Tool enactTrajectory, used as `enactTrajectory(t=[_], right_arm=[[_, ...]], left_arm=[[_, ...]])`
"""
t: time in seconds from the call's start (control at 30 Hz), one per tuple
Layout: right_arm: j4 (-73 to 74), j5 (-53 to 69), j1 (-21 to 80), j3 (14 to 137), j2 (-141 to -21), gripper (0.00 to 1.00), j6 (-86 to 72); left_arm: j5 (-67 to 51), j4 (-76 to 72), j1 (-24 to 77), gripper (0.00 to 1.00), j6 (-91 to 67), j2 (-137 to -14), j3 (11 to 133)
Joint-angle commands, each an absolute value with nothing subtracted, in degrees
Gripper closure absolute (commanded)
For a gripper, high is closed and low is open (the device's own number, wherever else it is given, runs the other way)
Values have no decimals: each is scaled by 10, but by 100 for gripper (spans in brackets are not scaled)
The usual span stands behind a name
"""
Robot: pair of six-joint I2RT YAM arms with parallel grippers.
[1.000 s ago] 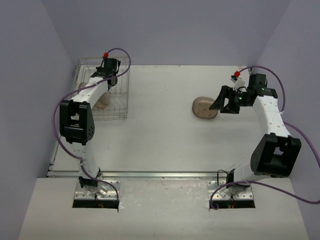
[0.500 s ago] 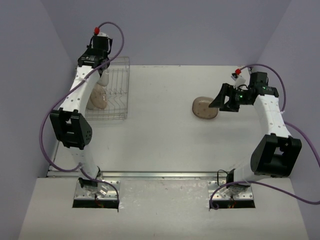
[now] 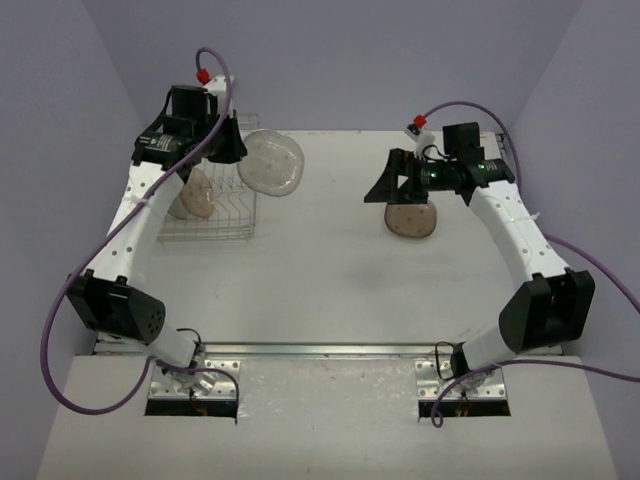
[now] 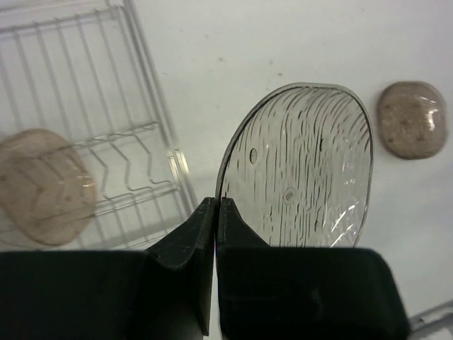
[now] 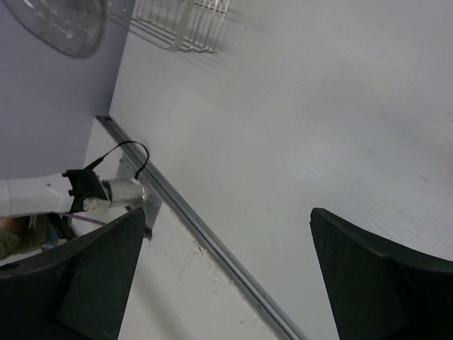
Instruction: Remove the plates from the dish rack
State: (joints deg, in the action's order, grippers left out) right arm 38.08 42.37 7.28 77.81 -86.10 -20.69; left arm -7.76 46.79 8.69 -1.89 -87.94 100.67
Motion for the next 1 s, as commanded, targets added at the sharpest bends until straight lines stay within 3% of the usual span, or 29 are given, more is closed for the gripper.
enactTrajectory(t=[0.0,0.23,0.5,0.63,0.87,0.97], right_arm=[[307,381,140,878,-899,1,-284],[220,384,190,868,-980,7,-403],[216,387,243,871,-1036,15,-433],[214,386,252,867,-1044,28,-451],[213,381,254,867,-1058,64,-475],[213,381,255,874,-1068,72,-483]], left_arm=[[-215,402,90,100,-108,-866,943],[-200,370,90,100,-140,-846,876],[-189,363,91,100,-147,-827,844],[-189,357,91,100,-153,-828,838],[-193,352,90,100,-158,-836,829],[-199,348,91,100,-158,-834,827]])
